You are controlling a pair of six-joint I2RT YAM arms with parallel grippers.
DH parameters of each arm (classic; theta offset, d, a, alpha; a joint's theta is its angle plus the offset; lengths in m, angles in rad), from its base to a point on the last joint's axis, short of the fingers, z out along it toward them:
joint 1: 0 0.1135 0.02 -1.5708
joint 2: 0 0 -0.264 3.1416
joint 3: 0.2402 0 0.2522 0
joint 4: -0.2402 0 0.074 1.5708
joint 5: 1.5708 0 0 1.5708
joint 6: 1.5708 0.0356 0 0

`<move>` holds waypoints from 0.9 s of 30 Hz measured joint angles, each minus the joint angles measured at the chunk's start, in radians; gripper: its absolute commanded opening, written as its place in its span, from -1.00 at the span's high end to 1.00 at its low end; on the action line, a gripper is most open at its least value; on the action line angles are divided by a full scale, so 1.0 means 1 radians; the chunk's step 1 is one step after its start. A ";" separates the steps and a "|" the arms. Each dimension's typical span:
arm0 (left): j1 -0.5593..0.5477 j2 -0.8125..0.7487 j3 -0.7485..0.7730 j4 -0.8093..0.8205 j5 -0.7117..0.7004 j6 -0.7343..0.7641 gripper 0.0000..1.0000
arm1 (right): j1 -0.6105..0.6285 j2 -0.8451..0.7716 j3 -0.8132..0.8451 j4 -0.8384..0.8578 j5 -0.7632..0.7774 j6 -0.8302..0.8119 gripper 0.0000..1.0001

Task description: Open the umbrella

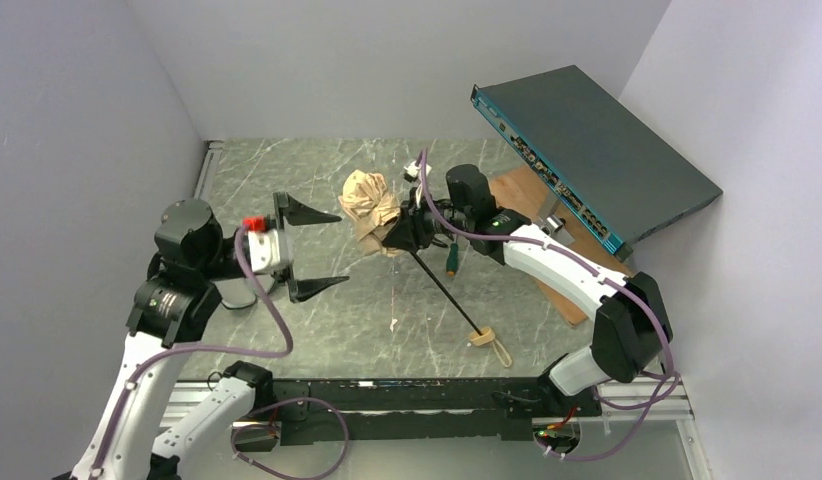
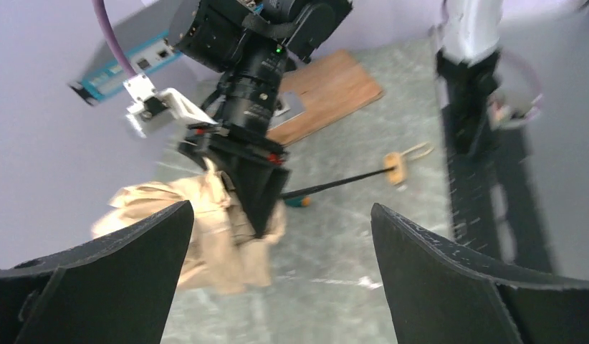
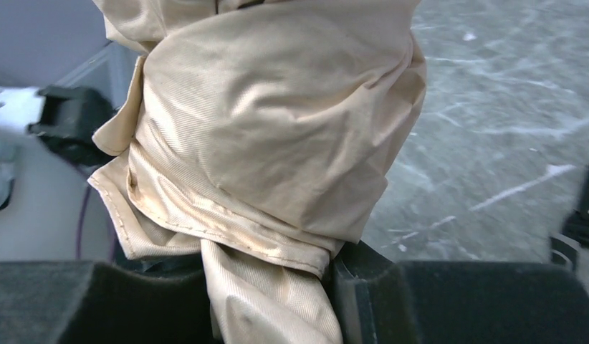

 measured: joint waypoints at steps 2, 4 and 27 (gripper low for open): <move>-0.017 -0.007 0.034 -0.113 -0.051 0.231 -0.99 | 0.001 0.002 0.001 -0.004 -0.071 -0.011 1.00; -0.069 -0.017 0.056 -0.222 -0.118 0.480 -0.99 | 0.005 0.009 0.007 -0.020 -0.140 -0.024 1.00; -0.445 0.006 -0.252 -0.306 -0.922 1.574 -0.99 | 0.117 0.153 0.128 -0.141 -0.294 -0.056 1.00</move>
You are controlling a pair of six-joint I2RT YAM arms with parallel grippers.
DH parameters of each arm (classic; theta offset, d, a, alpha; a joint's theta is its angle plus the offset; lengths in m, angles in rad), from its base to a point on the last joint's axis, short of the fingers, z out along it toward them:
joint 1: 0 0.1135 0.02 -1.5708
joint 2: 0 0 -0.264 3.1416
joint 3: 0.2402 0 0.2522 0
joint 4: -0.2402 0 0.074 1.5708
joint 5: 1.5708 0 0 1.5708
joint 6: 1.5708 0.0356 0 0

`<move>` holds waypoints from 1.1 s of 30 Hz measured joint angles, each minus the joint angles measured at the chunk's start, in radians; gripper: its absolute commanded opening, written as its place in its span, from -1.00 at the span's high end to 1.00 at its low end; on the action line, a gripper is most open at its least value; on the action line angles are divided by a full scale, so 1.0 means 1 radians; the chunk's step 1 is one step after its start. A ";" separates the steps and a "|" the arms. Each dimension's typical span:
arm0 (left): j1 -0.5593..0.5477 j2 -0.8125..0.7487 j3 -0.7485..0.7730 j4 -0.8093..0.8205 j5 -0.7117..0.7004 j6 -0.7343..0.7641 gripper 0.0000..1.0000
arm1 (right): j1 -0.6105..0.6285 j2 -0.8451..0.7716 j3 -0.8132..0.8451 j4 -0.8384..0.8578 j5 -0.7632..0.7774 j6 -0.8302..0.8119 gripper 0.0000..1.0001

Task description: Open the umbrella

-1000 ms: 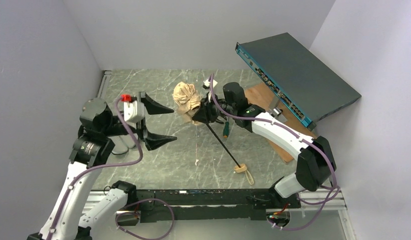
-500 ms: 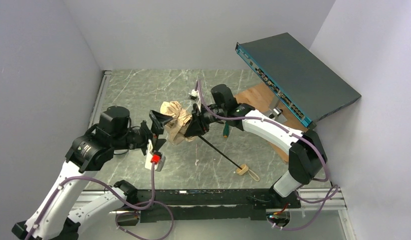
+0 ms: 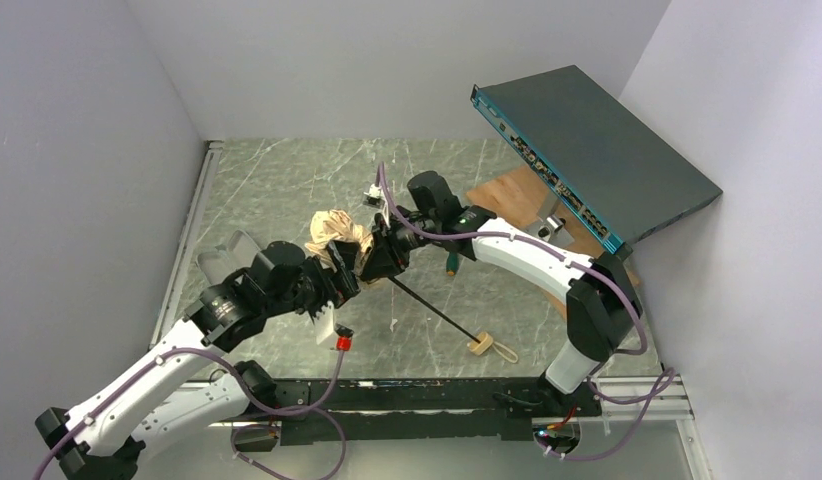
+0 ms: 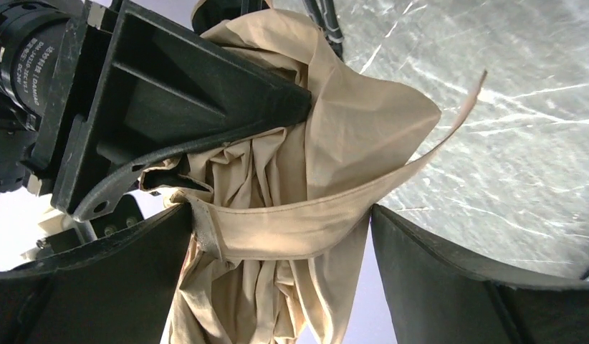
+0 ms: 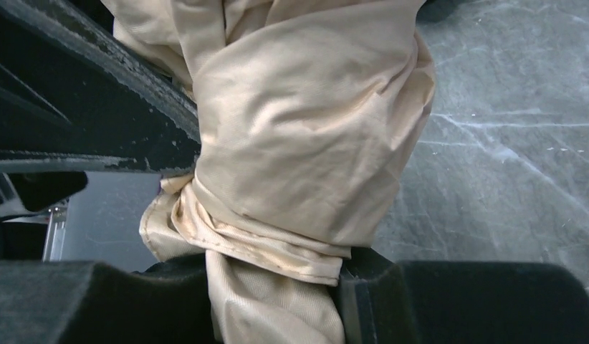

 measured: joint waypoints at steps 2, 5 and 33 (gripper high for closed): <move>-0.004 -0.014 -0.056 0.079 -0.024 0.016 -0.99 | 0.000 0.010 0.008 -0.014 0.006 0.000 1.00; -0.008 -0.023 -0.132 0.200 -0.062 0.043 -0.42 | -0.006 0.018 0.020 -0.030 0.019 0.004 1.00; 0.013 -0.219 -0.273 0.105 -0.023 -0.537 1.00 | -0.187 -0.183 0.400 0.174 0.286 0.048 -0.93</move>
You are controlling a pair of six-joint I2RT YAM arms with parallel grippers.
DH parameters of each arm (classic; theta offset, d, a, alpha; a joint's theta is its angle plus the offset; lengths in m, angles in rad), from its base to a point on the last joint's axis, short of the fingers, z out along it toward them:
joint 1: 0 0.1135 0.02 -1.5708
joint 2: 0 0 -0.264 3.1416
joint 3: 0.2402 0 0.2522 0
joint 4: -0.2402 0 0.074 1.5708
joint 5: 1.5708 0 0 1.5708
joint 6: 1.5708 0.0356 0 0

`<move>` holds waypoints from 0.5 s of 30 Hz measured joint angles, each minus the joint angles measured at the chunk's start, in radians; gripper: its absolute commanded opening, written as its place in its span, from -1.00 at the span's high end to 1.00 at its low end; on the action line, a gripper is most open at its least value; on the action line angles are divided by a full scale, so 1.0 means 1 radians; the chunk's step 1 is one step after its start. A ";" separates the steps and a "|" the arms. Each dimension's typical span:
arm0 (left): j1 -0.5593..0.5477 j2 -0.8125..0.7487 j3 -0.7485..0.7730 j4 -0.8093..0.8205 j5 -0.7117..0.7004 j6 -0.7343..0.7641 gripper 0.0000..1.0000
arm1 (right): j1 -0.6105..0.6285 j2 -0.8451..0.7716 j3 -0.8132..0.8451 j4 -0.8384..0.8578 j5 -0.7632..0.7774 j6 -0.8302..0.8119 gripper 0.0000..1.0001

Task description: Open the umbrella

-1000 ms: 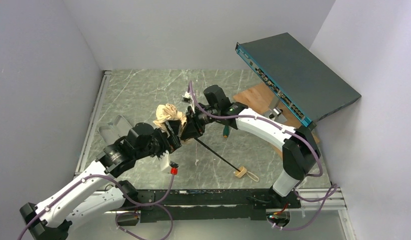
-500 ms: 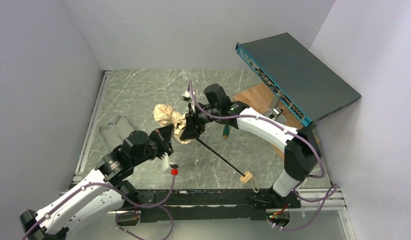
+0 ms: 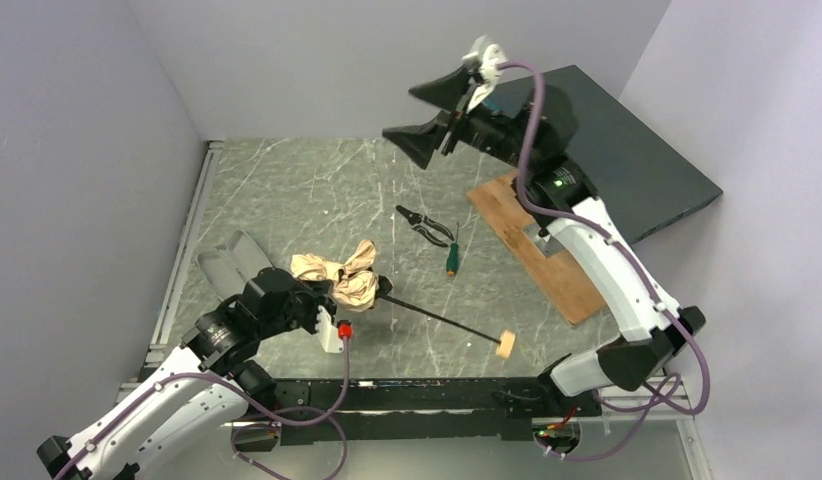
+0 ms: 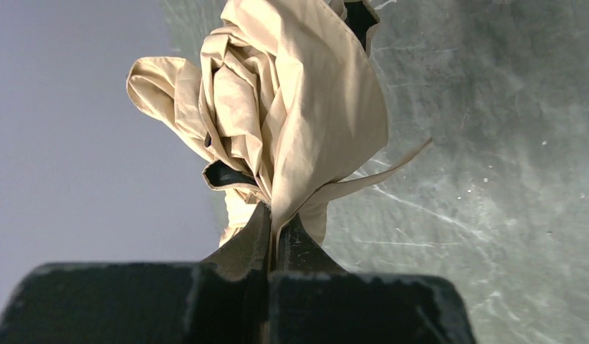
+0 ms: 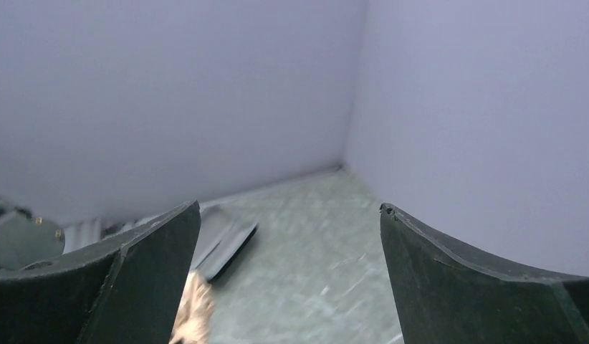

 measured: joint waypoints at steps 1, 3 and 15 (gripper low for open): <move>0.015 0.005 0.000 0.002 0.008 -0.038 1.00 | -0.003 -0.012 0.026 0.014 0.027 -0.014 -0.94; 0.061 0.018 0.001 0.003 0.029 -0.099 1.00 | -0.002 -0.038 0.061 0.042 0.069 -0.046 -0.96; 0.739 0.196 0.167 -0.016 0.446 -0.471 1.00 | -0.115 -0.102 0.108 0.048 0.304 -0.120 -0.99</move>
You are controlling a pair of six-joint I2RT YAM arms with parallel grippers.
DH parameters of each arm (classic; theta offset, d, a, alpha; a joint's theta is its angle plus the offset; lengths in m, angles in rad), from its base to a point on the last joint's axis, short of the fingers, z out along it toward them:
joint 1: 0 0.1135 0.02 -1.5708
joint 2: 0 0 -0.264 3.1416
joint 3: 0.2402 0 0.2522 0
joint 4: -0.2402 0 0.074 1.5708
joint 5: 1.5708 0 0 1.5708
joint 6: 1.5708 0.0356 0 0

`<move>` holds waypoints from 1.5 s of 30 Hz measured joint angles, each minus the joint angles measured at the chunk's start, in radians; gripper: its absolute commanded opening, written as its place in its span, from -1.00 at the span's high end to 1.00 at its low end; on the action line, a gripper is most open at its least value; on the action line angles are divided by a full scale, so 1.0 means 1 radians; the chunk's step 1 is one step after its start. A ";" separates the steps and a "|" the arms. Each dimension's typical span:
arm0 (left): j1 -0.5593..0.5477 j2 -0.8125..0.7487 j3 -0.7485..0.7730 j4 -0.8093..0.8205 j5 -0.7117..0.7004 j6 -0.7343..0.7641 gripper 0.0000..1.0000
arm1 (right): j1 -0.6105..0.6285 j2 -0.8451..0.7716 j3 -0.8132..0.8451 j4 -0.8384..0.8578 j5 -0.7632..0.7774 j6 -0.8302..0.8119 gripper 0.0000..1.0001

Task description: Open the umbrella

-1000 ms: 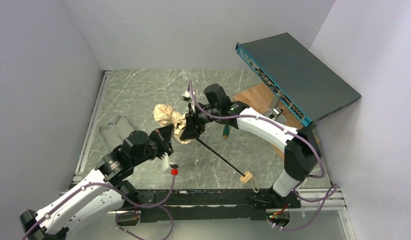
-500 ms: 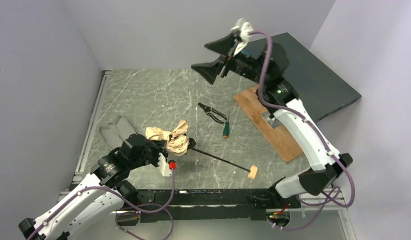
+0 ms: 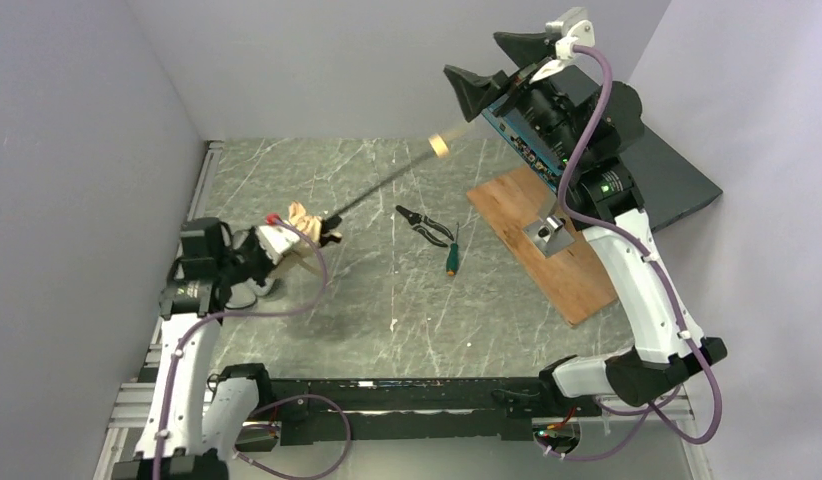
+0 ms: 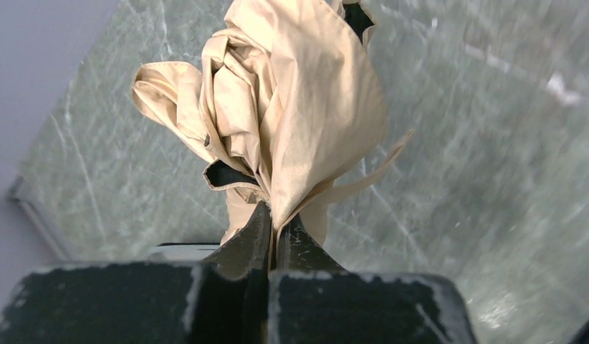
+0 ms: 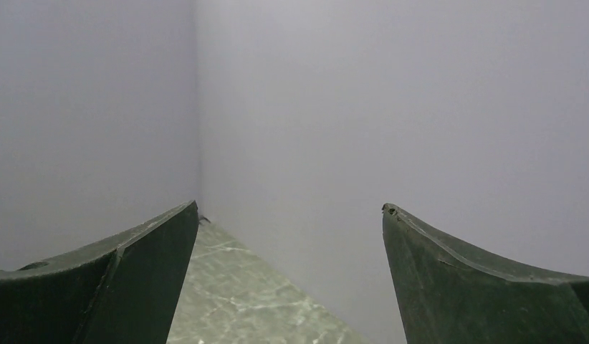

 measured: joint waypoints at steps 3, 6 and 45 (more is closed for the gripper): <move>0.156 0.067 0.065 0.008 0.182 -0.143 1.00 | -0.035 -0.024 -0.040 0.001 0.033 0.013 -0.99; 0.211 0.135 0.121 0.097 0.335 -0.344 1.00 | -0.039 -0.068 -0.127 0.006 0.022 0.045 -0.96; -0.049 0.112 0.035 0.757 0.502 -1.220 -0.99 | 0.183 0.183 -0.237 0.133 -0.304 0.322 1.00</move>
